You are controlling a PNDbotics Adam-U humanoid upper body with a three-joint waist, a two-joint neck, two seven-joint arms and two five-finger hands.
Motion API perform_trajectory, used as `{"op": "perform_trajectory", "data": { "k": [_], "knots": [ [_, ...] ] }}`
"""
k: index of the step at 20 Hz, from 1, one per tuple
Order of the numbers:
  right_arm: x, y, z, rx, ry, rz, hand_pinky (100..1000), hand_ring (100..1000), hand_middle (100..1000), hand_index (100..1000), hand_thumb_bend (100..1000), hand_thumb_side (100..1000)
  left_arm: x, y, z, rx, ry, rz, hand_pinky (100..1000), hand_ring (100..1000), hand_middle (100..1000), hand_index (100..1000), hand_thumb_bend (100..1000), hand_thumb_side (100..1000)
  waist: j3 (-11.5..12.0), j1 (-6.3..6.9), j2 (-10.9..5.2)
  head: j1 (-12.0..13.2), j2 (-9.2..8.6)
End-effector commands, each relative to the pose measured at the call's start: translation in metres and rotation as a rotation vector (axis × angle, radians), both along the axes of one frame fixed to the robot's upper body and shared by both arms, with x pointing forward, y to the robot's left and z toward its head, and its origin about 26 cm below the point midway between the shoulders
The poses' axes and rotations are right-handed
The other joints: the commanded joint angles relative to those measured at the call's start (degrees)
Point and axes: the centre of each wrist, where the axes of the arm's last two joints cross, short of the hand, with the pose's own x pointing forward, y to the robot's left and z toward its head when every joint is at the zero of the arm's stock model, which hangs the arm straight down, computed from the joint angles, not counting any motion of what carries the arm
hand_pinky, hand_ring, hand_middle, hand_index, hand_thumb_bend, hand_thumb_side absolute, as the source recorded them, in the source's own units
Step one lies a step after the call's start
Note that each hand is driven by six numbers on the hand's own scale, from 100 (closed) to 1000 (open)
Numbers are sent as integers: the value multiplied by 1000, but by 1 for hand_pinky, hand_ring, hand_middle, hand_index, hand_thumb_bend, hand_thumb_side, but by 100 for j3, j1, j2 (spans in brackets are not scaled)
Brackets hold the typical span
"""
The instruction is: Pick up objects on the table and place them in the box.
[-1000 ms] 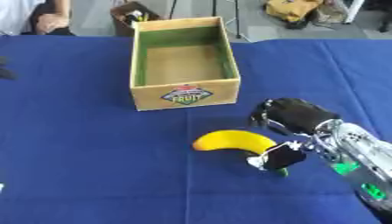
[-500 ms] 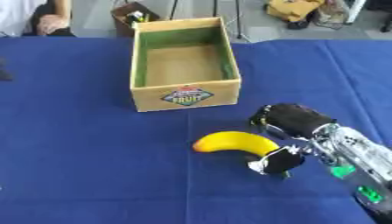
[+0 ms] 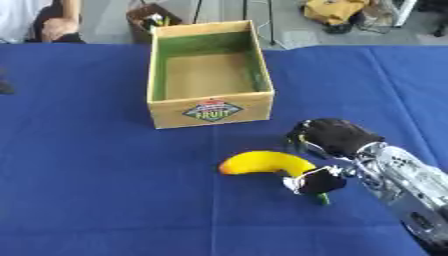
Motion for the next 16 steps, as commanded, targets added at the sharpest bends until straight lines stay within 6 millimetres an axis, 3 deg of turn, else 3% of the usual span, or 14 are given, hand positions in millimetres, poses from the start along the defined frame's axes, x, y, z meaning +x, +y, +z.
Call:
{"op": "perform_trajectory", "data": {
  "k": [1, 10, 16],
  "knots": [
    [-1, -3, 8, -9, -31, -2, 643, 707, 552, 727, 240, 581, -3, -2, 7, 3, -26, -14, 495, 589, 647, 781, 100, 1000, -3, 3, -98, -21, -66],
    [1, -3, 6, -23, 1, -8, 644, 709, 557, 737, 331, 516, -2, -2, 7, 6, -25, -18, 495, 589, 646, 779, 100, 1000, 10, 4, -73, -27, -76],
    [3, -4, 7, -7, -25, -17, 634, 694, 537, 713, 310, 524, -2, -3, 7, 6, -23, -21, 495, 590, 647, 779, 100, 1000, 27, 10, -70, -43, -102]
  ]
}}
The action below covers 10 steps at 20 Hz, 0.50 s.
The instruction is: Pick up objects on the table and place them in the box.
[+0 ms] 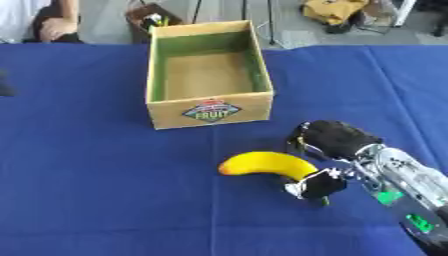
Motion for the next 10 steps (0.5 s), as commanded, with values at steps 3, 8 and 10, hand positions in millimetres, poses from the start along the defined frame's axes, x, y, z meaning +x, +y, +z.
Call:
{"op": "perform_trajectory", "data": {
  "k": [3, 8, 10],
  "knots": [
    [1, -2, 9, 10, -52, -4, 627, 682, 522, 698, 298, 524, -3, -2, 7, 0, -24, -16, 495, 590, 647, 778, 100, 1000, 7, 6, -100, -22, -84],
    [1, -2, 8, 28, -65, 1, 621, 673, 508, 677, 266, 528, -3, -3, 7, 2, -22, -18, 495, 591, 648, 778, 100, 1000, 5, 6, -96, -18, -83],
    [1, -3, 8, 28, -65, 1, 620, 671, 506, 676, 272, 512, -2, -3, 7, 3, -22, -18, 495, 591, 648, 778, 100, 1000, 6, 6, -93, -16, -88]
  ]
}}
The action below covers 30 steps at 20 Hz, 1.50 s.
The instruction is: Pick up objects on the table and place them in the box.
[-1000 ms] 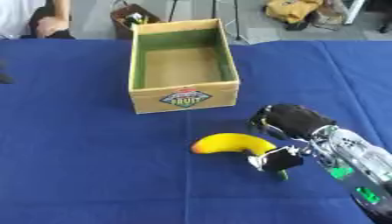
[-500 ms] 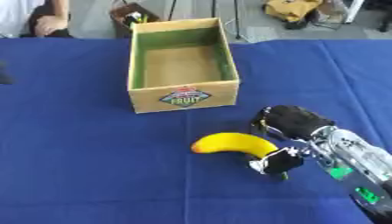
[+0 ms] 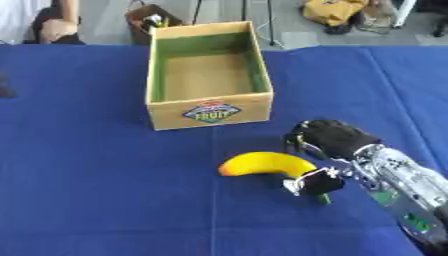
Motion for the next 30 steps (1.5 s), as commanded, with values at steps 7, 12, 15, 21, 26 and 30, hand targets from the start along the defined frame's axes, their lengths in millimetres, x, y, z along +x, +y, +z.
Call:
{"op": "perform_trajectory", "data": {
  "k": [7, 12, 15, 21, 26, 30],
  "knots": [
    [3, -4, 7, -5, -15, -8, 611, 653, 489, 656, 267, 431, -2, -2, 8, 3, -27, -19, 495, 591, 648, 777, 100, 1000, 13, 11, -76, -10, -79],
    [2, -4, 8, 9, -25, -6, 599, 634, 471, 630, 245, 434, -2, -3, 7, 3, -25, -19, 495, 591, 649, 776, 100, 1000, 19, 14, -73, -14, -79],
    [2, -4, 10, 24, -38, -5, 587, 618, 454, 604, 234, 436, -2, -3, 8, 3, -25, -19, 495, 591, 649, 776, 100, 1000, 22, 11, -79, -12, -90],
    [0, -4, 10, 49, -55, -1, 578, 607, 438, 583, 195, 453, -2, -3, 8, 4, -25, -20, 496, 592, 650, 775, 100, 1000, 21, 9, -88, -13, -93],
    [-3, -4, 15, 70, -75, 3, 573, 596, 423, 567, 182, 450, -2, -2, 8, 8, -24, -16, 496, 592, 650, 775, 100, 1000, 9, 8, -95, 1, -82],
    [-8, -4, 20, 90, -93, 10, 568, 584, 409, 554, 182, 450, -2, -2, 8, 9, -24, -15, 496, 593, 651, 774, 100, 1000, -6, 8, -115, 12, -84]
  ]
}}
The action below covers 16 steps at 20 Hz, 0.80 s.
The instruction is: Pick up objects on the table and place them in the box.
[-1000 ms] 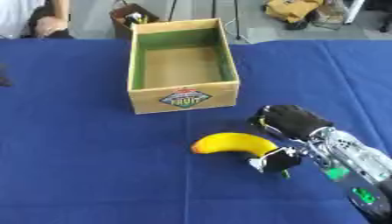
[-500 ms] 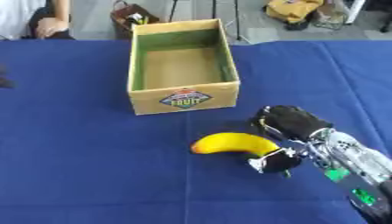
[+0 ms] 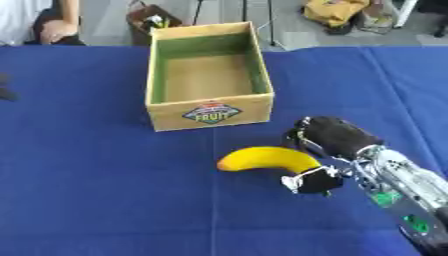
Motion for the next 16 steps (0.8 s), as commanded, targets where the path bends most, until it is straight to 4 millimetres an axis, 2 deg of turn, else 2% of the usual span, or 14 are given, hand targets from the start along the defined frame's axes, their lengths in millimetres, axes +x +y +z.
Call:
{"op": "perform_trajectory", "data": {
  "k": [1, 16],
  "knots": [
    [-7, -5, 17, 14, -51, 3, 567, 581, 407, 552, 184, 450, -2, 0, 8, 7, -28, -5, 497, 593, 651, 774, 100, 1000, -14, -4, -149, 18, -52],
    [-43, -2, 52, 147, -158, 38, 548, 539, 357, 502, 152, 465, -3, 2, 6, 10, -20, 3, 499, 594, 654, 775, 100, 1000, -93, 3, -209, 60, -36]
  ]
}}
